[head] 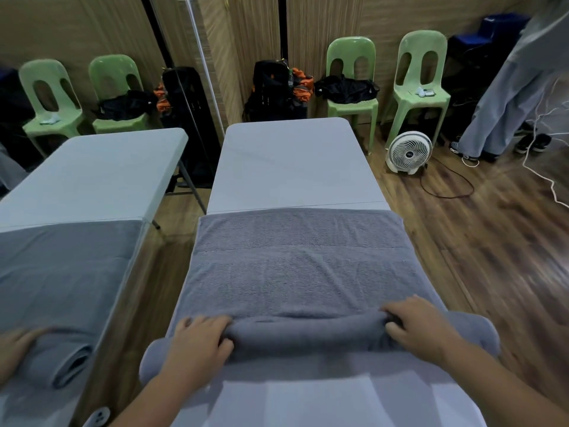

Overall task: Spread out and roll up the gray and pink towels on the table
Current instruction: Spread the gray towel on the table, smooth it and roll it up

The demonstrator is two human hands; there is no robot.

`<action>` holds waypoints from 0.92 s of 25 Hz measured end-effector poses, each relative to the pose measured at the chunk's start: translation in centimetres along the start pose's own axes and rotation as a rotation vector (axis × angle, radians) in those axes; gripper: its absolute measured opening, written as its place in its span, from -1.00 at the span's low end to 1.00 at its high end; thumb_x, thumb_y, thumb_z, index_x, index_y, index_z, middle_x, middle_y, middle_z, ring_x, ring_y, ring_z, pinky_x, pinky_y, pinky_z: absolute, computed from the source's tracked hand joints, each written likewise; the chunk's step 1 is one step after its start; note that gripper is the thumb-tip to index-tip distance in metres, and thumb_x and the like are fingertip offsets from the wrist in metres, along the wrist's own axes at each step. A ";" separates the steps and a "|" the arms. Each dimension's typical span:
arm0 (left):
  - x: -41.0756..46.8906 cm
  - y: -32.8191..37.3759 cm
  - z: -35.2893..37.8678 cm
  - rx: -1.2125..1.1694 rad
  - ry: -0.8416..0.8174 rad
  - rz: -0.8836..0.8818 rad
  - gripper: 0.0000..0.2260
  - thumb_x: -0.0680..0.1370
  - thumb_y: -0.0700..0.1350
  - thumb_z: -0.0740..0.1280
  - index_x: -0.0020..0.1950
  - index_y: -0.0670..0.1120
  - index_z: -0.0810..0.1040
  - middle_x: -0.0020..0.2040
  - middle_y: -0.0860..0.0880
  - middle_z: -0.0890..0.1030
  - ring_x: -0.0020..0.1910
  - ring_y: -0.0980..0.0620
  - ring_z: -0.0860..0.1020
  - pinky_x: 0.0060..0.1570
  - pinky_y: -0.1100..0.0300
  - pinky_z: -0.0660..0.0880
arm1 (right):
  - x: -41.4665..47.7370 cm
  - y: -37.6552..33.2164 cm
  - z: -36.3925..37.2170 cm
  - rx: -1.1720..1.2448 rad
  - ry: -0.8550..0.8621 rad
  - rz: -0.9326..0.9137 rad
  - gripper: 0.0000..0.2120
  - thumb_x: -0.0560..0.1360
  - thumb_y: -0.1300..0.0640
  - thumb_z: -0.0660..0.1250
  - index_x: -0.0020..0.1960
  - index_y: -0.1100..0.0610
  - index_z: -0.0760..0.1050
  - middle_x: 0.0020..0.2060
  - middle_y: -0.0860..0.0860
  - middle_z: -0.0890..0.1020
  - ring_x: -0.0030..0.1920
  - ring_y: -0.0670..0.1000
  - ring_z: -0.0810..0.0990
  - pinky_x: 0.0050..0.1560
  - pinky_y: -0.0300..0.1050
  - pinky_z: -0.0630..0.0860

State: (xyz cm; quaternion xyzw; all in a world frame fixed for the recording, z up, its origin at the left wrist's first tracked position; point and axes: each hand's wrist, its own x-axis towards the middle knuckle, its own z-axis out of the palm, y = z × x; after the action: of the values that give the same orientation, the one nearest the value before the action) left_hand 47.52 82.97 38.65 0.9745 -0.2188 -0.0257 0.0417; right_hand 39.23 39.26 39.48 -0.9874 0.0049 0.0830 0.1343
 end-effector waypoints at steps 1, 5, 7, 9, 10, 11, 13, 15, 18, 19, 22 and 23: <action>0.6 0.0 -0.2 0.006 0.028 -0.029 -0.75 0.44 0.10 0.16 0.04 0.15 0.52 -0.03 0.13 0.62 0.00 0.00 0.54 0.15 -0.11 0.42 | 0.3 0.0 0.0 -0.012 0.108 0.002 -0.89 0.37 0.03 0.20 -0.17 -0.06 0.50 -0.28 -0.15 0.58 -0.19 0.01 0.51 0.04 -0.02 0.44; 0.3 1.0 1.0 0.078 0.014 0.022 -0.62 0.39 0.10 0.33 0.18 0.06 0.54 0.18 0.03 0.54 0.23 -0.09 0.48 0.29 -0.26 0.32 | -0.4 0.0 1.5 -0.162 0.202 -0.130 -0.66 0.34 -0.07 0.34 0.08 0.02 0.57 0.03 -0.08 0.60 0.12 0.05 0.52 0.25 0.10 0.42; 0.4 1.3 1.6 0.090 -0.079 -0.010 -0.48 0.29 0.06 0.45 0.25 0.05 0.53 0.20 0.05 0.56 0.22 -0.05 0.50 0.29 -0.28 0.35 | -0.3 0.3 2.4 -0.234 0.090 -0.111 -0.47 0.24 -0.13 0.34 0.18 0.00 0.54 0.12 -0.08 0.59 0.21 0.05 0.50 0.32 0.20 0.35; 1.2 1.2 1.7 0.073 -0.082 -0.045 -0.54 0.30 -0.01 0.44 0.20 0.07 0.55 0.11 0.06 0.60 0.12 -0.05 0.53 0.24 -0.22 0.41 | 0.3 0.6 3.4 -0.239 0.078 -0.071 -0.52 0.20 -0.06 0.35 0.13 -0.05 0.52 0.03 -0.10 0.61 0.11 0.04 0.54 0.38 0.14 0.24; 1.3 1.2 1.5 0.053 -0.067 -0.045 -0.63 0.32 -0.01 0.39 0.13 0.08 0.56 0.05 0.08 0.61 0.06 -0.04 0.54 0.22 -0.18 0.44 | 0.6 0.5 3.5 -0.217 0.093 -0.063 -0.61 0.21 -0.04 0.34 0.04 -0.08 0.51 -0.07 -0.12 0.62 0.02 0.02 0.56 0.39 0.08 0.19; 1.2 1.3 1.2 0.038 -0.044 -0.034 -0.71 0.35 0.01 0.32 0.06 0.09 0.57 -0.02 0.10 0.61 0.01 -0.02 0.53 0.19 -0.16 0.46 | 0.6 0.3 3.1 -0.189 0.096 -0.049 -0.72 0.24 -0.05 0.30 -0.05 -0.11 0.50 -0.16 -0.15 0.60 -0.05 -0.01 0.56 0.38 0.02 0.17; 0.5 1.2 0.9 0.022 0.008 0.020 -0.84 0.37 0.06 0.22 -0.11 0.11 0.53 -0.16 0.13 0.58 -0.10 0.00 0.51 0.13 -0.13 0.47 | 0.1 0.1 1.5 -0.141 0.032 -0.033 -0.82 0.30 -0.12 0.19 -0.20 -0.06 0.44 -0.31 -0.15 0.56 -0.16 -0.08 0.50 0.26 -0.15 0.21; 0.1 1.0 0.5 0.015 0.039 0.052 -0.88 0.37 0.08 0.20 -0.20 0.09 0.48 -0.26 0.14 0.56 -0.16 0.01 0.49 0.10 -0.13 0.45 | 0.3 0.2 0.5 -0.075 -0.058 -0.026 -0.72 0.32 -0.16 0.11 -0.25 0.04 0.41 -0.38 -0.09 0.51 -0.25 -0.07 0.46 -0.06 -0.23 0.26; 1.9 0.7 -0.3 -0.005 0.031 -0.034 -0.86 0.41 0.07 0.25 -0.05 0.14 0.49 -0.15 0.13 0.61 -0.04 0.01 0.53 0.20 -0.14 0.38 | 2.1 0.2 -0.6 -0.041 0.014 0.007 -0.70 0.32 -0.13 0.10 -0.18 0.02 0.51 -0.29 -0.11 0.62 -0.20 0.00 0.53 -0.14 -0.08 0.37; 2.4 0.9 -0.6 -0.012 0.039 -0.058 -0.82 0.43 0.06 0.30 0.02 0.15 0.49 -0.04 0.12 0.61 0.03 0.01 0.52 0.24 -0.15 0.37 | 2.4 0.1 -0.6 -0.061 0.091 0.003 -0.70 0.35 -0.10 0.12 -0.12 -0.02 0.55 -0.21 -0.13 0.65 -0.15 0.01 0.55 -0.06 -0.06 0.43; 2.3 1.5 0.4 0.027 0.039 0.024 -0.67 0.42 0.12 0.36 0.17 0.11 0.50 0.18 0.09 0.54 0.23 -0.01 0.46 0.32 -0.24 0.34 | 1.2 -0.1 0.2 -0.115 0.227 -0.100 -0.69 0.37 -0.13 0.24 0.01 -0.04 0.58 -0.06 -0.14 0.63 -0.01 -0.01 0.53 0.17 0.00 0.44; 2.1 1.6 0.8 0.049 -0.001 0.058 -0.58 0.38 0.14 0.38 0.22 0.11 0.50 0.22 0.10 0.52 0.26 0.00 0.45 0.33 -0.26 0.33 | 0.7 -0.2 0.6 -0.166 0.183 -0.115 -0.62 0.31 -0.17 0.30 0.07 -0.05 0.56 -0.01 -0.14 0.61 0.04 -0.03 0.53 0.25 0.06 0.42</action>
State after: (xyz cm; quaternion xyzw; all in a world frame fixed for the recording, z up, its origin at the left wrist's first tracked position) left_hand 48.66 80.58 37.91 0.9686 -0.2473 -0.0197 0.0181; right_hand 39.78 39.59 38.81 -0.9973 -0.0464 -0.0153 0.0557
